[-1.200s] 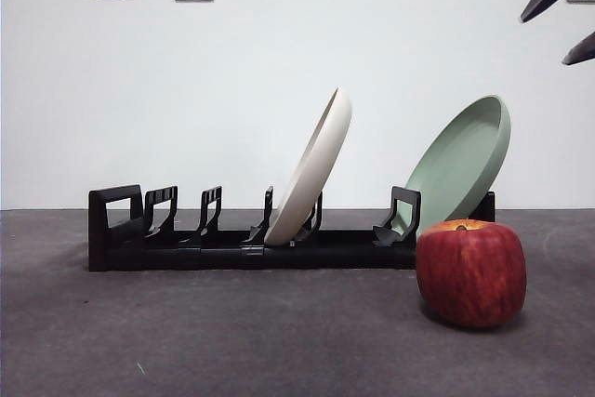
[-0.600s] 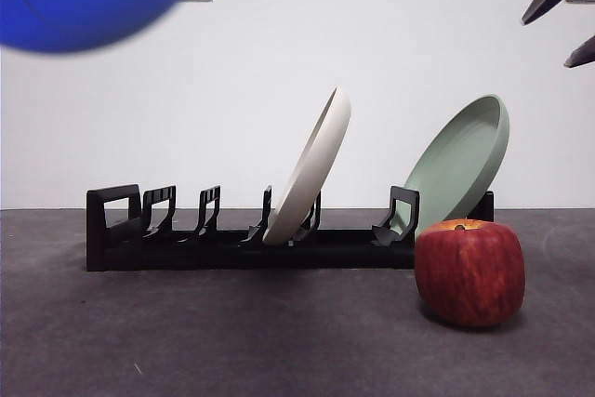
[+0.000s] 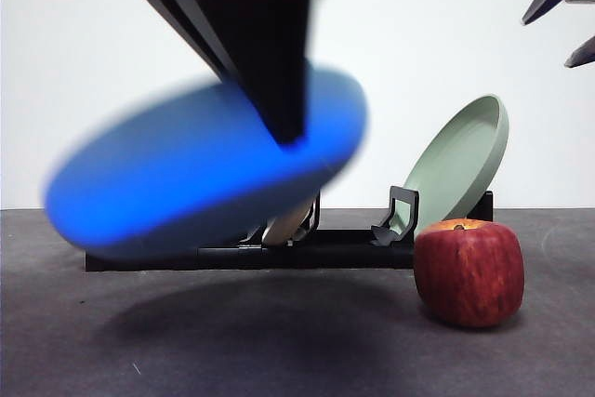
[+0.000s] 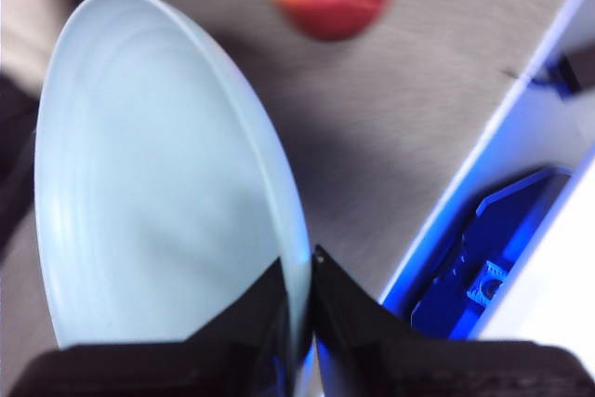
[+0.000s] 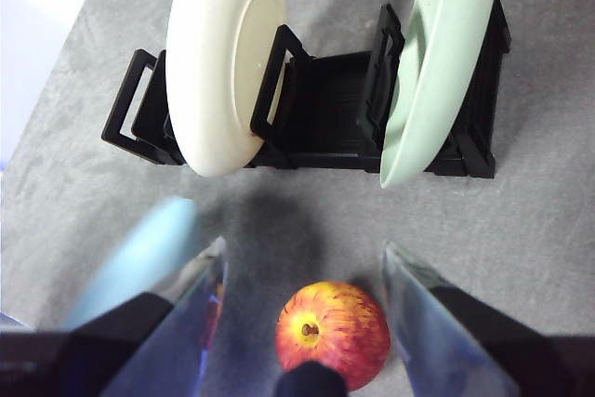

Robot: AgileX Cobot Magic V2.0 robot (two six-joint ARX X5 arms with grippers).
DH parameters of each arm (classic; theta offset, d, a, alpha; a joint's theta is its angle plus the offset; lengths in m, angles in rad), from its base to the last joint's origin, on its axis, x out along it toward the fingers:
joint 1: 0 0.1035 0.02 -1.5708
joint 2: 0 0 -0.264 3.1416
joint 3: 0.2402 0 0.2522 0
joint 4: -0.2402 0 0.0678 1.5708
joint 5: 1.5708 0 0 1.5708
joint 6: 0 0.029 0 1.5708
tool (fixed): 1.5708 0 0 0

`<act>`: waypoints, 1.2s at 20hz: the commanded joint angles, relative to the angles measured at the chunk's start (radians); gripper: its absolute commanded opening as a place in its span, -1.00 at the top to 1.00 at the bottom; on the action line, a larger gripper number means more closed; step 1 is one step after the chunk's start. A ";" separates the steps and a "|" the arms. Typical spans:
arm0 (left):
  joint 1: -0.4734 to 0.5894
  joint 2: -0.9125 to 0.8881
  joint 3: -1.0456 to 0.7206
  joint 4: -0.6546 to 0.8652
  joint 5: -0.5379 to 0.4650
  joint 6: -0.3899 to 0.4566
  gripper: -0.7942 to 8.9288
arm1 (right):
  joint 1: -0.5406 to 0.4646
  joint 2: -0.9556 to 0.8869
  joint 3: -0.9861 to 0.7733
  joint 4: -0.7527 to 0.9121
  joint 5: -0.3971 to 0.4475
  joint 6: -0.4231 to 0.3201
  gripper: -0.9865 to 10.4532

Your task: Take the blue plate from the plate rack,put the plate on the table,take the apple from the table,put the apple in the plate

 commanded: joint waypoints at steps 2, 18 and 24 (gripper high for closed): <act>0.024 0.135 -0.007 0.026 -0.001 0.078 0.85 | 0.001 -0.002 0.005 0.002 0.003 -0.010 0.33; 0.103 0.218 0.040 0.051 0.060 0.072 0.00 | 0.065 -0.002 0.005 -0.032 0.004 -0.035 0.22; 0.130 -0.057 0.171 0.027 -0.020 0.073 0.00 | 0.272 0.000 0.005 -0.052 0.238 -0.047 -0.02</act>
